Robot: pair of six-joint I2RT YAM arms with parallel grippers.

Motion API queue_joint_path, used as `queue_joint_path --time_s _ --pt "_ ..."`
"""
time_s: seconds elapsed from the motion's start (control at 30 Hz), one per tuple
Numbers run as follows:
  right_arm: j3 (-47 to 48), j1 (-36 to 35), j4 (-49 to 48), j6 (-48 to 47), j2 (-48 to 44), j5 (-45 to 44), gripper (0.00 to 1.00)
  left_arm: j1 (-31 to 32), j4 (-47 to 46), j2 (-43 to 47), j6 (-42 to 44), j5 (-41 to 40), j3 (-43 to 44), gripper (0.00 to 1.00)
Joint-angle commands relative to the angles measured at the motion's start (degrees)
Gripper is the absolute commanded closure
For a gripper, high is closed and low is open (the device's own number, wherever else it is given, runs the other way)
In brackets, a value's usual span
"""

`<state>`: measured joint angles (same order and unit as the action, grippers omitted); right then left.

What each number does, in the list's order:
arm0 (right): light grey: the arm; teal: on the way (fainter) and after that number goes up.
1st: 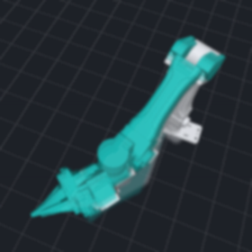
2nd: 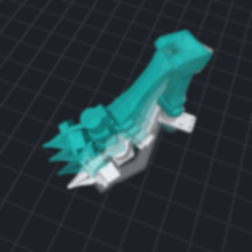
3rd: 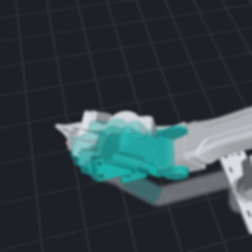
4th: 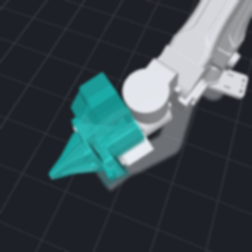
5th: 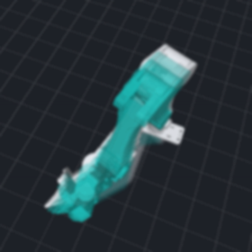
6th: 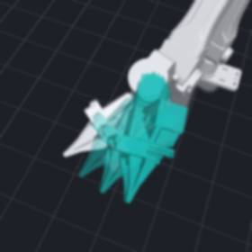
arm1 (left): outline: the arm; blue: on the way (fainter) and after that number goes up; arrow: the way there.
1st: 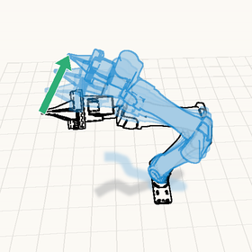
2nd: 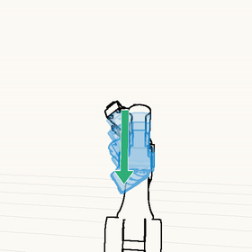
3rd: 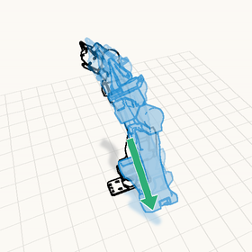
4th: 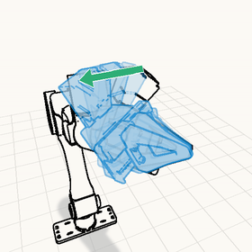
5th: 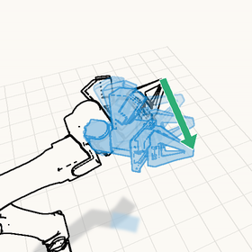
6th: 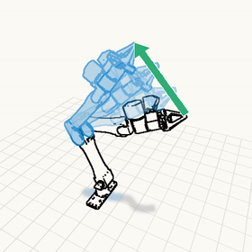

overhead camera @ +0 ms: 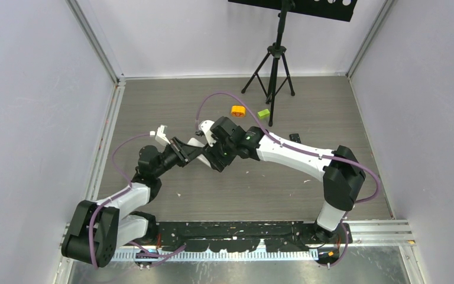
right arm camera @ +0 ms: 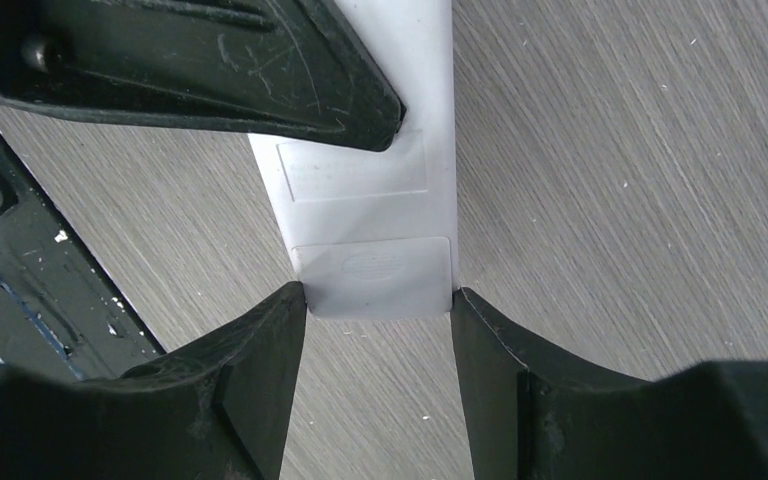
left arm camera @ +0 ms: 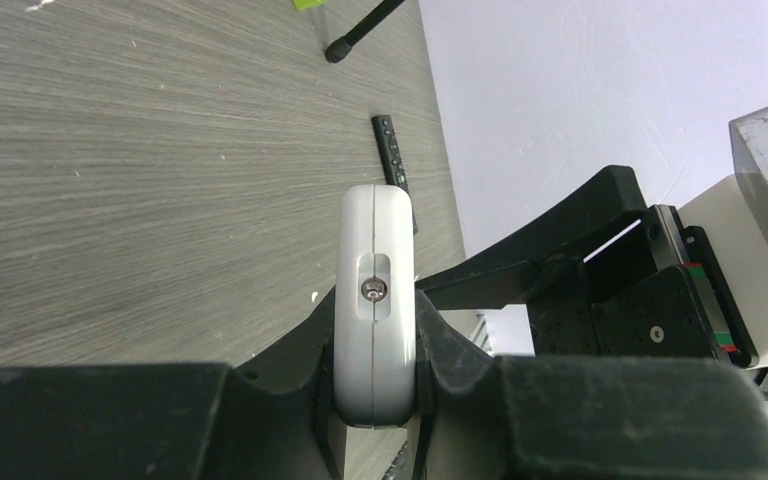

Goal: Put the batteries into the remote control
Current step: Load the battery cover into the remote control.

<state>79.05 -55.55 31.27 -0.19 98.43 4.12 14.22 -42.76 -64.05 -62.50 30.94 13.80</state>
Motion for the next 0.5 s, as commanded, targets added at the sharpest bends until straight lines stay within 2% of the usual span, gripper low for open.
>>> queue_joint_path --time_s 0.0,0.3,0.47 --pt "3.13 -0.26 -2.25 1.17 1.53 0.17 0.39 1.16 -5.00 2.71 -9.33 8.86 4.02 1.00" --pt "2.89 -0.26 -0.50 1.24 -1.17 -1.08 0.29 1.18 1.57 3.77 -9.07 7.02 5.94 1.00" --pt "2.90 -0.26 -0.69 2.98 -3.06 -2.71 0.17 1.10 2.72 3.43 -9.06 6.15 6.05 1.00"
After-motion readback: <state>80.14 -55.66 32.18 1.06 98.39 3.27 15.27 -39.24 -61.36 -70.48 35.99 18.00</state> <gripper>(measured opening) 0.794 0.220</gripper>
